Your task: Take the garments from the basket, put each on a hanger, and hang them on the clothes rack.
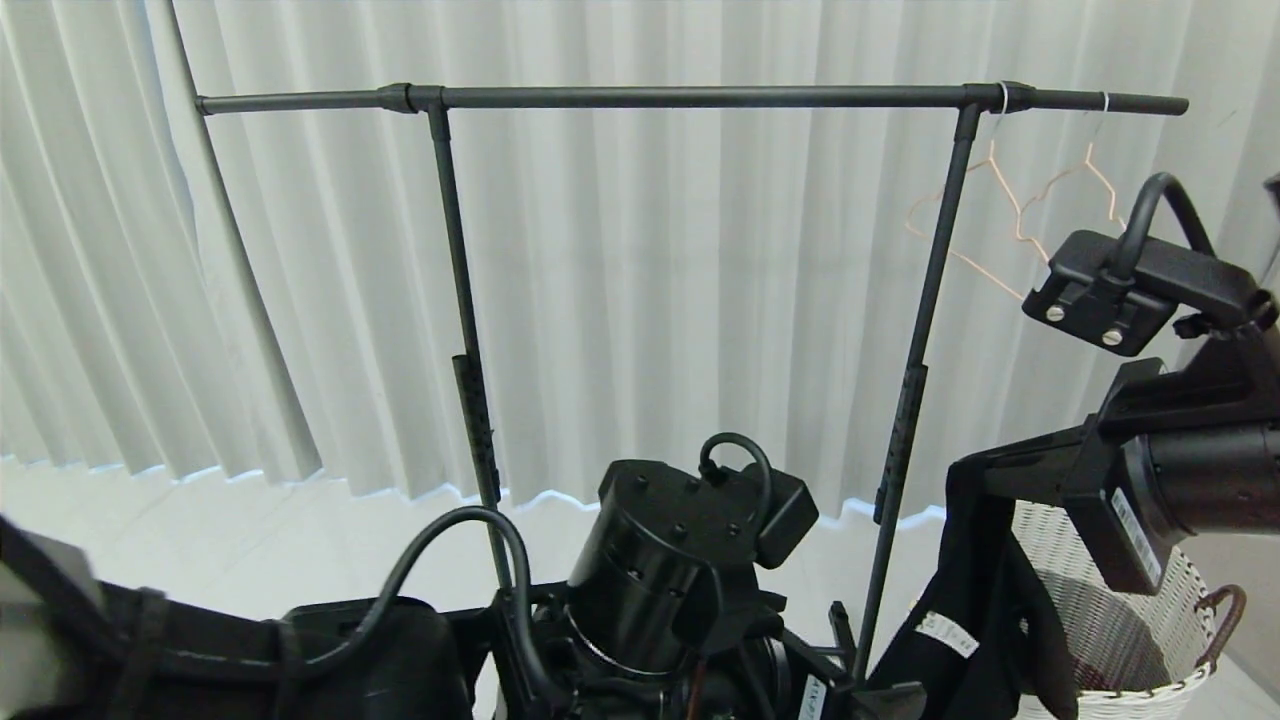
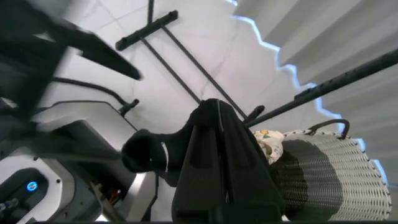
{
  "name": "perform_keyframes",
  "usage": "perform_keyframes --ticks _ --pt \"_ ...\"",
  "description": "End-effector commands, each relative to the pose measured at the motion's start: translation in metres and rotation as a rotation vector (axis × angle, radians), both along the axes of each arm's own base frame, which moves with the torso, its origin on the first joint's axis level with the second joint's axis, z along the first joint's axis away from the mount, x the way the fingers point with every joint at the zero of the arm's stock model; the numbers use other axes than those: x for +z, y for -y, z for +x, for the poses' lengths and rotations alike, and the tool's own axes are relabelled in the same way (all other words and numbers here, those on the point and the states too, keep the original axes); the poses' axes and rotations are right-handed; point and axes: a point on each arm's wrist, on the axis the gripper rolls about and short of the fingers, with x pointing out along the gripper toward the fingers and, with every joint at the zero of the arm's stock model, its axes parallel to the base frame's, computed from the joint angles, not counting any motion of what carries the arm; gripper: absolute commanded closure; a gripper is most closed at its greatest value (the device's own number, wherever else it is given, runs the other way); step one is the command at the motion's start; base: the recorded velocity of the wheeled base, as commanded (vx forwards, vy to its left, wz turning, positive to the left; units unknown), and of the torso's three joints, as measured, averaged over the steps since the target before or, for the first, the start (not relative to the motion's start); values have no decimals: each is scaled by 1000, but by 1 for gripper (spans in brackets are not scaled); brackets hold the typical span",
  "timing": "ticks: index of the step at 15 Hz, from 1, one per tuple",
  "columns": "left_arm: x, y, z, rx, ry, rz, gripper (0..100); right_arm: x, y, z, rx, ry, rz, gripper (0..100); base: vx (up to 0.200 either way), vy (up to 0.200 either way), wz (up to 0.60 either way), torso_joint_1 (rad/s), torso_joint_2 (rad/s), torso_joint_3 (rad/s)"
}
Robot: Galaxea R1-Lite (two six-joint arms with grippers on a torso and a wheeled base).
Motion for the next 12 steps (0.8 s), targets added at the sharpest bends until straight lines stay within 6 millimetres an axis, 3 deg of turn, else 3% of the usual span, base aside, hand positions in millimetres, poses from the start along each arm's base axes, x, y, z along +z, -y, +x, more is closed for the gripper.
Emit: perform_keyframes --ticks 1,5,9,10,12 --pt "-30 17 13 5 -30 47 0 7 -1 -5 21 10 10 100 0 0 0 0 0 0" --pt "-51 35 24 2 -46 69 0 9 2 -14 35 -1 18 100 0 0 0 0 0 0" --pt "-57 39 23 -2 -61 81 0 10 -1 -16 48 -6 26 100 0 0 0 0 0 0" --pt "-58 38 23 2 -67 82 100 10 -1 -16 47 -6 25 100 0 0 0 0 0 0" --pt "-59 35 21 22 -63 95 100 9 0 -16 38 -7 19 100 0 0 0 0 0 0"
